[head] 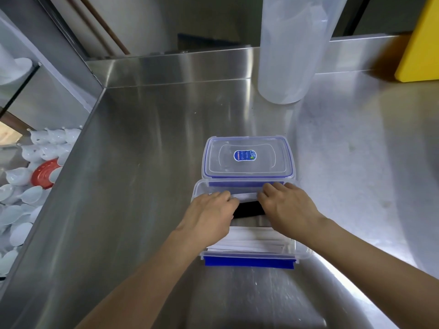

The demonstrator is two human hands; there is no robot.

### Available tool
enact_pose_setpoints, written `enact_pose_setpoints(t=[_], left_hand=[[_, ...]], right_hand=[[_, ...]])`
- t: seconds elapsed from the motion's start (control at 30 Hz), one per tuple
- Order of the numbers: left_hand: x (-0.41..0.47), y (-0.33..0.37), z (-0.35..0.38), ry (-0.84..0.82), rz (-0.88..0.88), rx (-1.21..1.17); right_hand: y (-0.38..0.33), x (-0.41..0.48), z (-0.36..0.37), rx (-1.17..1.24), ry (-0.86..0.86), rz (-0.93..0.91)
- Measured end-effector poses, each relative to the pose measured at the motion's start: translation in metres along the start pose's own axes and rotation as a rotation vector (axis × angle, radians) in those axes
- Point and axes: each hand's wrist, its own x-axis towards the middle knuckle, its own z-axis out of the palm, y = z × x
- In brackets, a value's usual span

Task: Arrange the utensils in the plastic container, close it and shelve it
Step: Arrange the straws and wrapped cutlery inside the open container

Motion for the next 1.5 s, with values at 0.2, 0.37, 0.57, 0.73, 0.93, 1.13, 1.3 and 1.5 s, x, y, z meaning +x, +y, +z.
enact_pose_setpoints(t=[0.2, 0.37, 0.57, 0.73, 0.93, 1.13, 1.3, 1.5], left_hand=[[0.001, -0.004, 0.007, -0.002, -0.058, 0.07], [0.001, -0.002, 0.01, 0.003, -0.056, 0.045], [0.002, -0.002, 0.011, -0.026, -0.063, 0.087], [0.002, 0.001, 0.01, -0.063, -0.067, 0.076], [0.002, 0.0, 0.008, -0.086, -0.084, 0.076], [0.002, 0.0, 0.008, -0.095, -0.089, 0.063], [0.001, 0.001, 0.007, -0.097, -0.079, 0.104], [-0.001, 0.0, 0.004, -0.041, -0.026, 0.084]], right_hand=[[-0.004, 0.003, 0.012, -0.095, -0.209, 0.08], [-0.004, 0.003, 0.01, -0.111, -0.259, 0.092], [-0.001, 0.002, 0.008, -0.112, -0.291, 0.028], [-0.001, 0.002, 0.009, -0.071, -0.298, 0.01], [-0.002, 0.002, 0.01, -0.034, -0.305, -0.012], [0.0, 0.001, 0.013, -0.022, -0.292, -0.024], [0.001, 0.002, 0.012, -0.028, -0.288, -0.031], [0.007, 0.001, 0.007, 0.053, -0.17, 0.001]])
